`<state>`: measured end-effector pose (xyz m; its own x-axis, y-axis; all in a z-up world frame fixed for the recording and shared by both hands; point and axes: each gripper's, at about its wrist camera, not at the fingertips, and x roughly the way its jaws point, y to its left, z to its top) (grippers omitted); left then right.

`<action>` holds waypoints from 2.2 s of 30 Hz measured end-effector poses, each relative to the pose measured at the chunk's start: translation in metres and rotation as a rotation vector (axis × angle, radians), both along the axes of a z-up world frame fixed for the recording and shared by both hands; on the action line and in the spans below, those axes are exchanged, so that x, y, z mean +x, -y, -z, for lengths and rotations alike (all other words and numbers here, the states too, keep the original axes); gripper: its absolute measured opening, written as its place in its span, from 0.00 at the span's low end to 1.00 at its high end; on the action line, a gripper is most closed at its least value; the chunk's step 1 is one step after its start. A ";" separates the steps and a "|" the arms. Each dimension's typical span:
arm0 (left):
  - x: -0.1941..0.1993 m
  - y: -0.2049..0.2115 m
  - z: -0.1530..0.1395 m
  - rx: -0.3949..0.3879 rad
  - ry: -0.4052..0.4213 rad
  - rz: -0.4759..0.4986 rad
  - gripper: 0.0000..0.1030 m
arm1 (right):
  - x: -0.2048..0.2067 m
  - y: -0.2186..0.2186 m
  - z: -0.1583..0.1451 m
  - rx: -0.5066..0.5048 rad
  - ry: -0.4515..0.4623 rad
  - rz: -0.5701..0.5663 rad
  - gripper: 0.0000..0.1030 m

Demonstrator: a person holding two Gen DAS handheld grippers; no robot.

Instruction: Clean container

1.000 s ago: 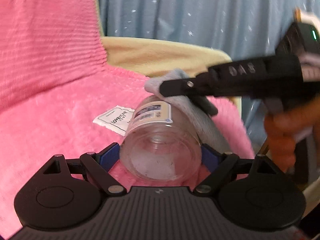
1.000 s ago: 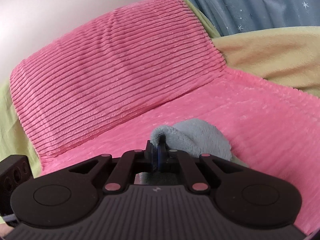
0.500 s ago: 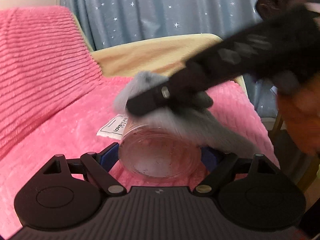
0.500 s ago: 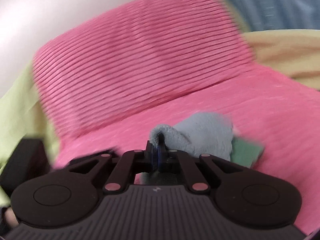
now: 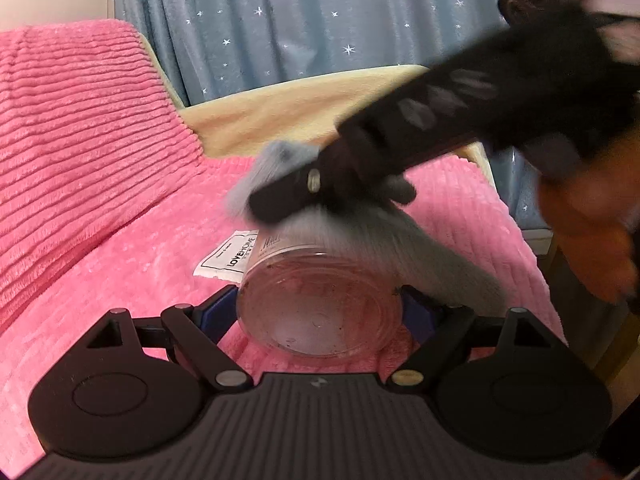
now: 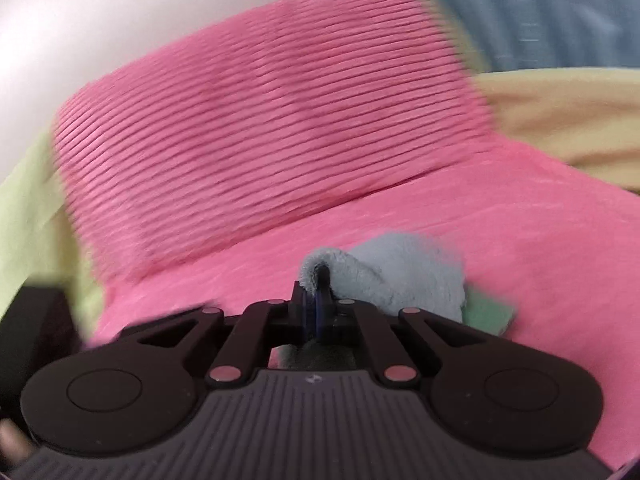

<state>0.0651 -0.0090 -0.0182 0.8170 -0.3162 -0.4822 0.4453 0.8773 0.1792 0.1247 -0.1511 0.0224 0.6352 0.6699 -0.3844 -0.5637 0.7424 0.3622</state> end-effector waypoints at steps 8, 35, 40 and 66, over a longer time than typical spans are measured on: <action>0.007 -0.014 -0.004 -0.144 -0.065 -0.021 0.86 | 0.005 0.010 0.003 0.036 -0.009 0.064 0.01; 0.007 -0.010 -0.003 -0.130 -0.051 -0.026 0.85 | 0.009 0.021 0.014 0.065 0.000 0.052 0.01; 0.012 -0.021 -0.002 -0.225 -0.100 -0.043 0.84 | 0.008 0.021 0.014 0.068 -0.004 0.055 0.01; 0.015 -0.025 -0.007 -0.257 -0.106 -0.033 0.85 | 0.007 0.019 0.016 0.108 -0.044 0.007 0.01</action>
